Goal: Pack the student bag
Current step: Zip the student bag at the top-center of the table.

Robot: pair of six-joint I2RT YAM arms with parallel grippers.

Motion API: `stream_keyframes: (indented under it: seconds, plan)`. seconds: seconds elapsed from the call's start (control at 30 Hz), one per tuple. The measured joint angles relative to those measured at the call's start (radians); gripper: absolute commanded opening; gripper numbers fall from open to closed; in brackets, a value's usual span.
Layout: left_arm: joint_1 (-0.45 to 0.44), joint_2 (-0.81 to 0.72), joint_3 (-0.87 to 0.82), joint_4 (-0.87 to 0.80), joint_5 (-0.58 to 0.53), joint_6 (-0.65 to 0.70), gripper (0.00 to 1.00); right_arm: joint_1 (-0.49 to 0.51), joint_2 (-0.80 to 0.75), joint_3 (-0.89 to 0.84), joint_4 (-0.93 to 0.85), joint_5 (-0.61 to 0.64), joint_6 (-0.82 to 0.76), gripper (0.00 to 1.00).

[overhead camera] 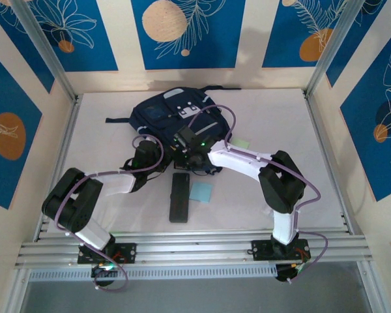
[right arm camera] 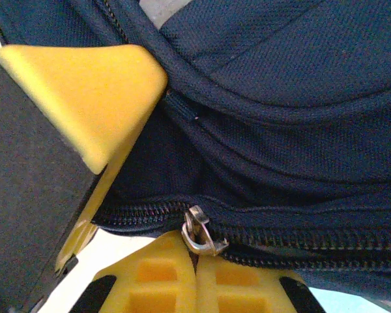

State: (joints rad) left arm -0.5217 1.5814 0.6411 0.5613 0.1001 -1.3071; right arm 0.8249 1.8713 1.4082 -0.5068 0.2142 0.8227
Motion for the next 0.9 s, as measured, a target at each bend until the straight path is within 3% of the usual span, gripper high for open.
stream_keyframes:
  seconds: [0.17, 0.5, 0.9]
  plan:
    - [0.014, 0.000, 0.000, -0.001, 0.006, 0.042, 0.00, -0.061, -0.042, -0.057, 0.044, -0.150, -0.011, 0.00]
    - [0.062, -0.002, -0.013, -0.035, 0.051, 0.155, 0.00, -0.285, -0.116, -0.245, 0.050, -0.476, -0.034, 0.00]
    - [0.222, -0.040, 0.068, -0.249, 0.160, 0.349, 0.00, -0.441, -0.154, -0.244, -0.014, -0.539, -0.120, 0.00]
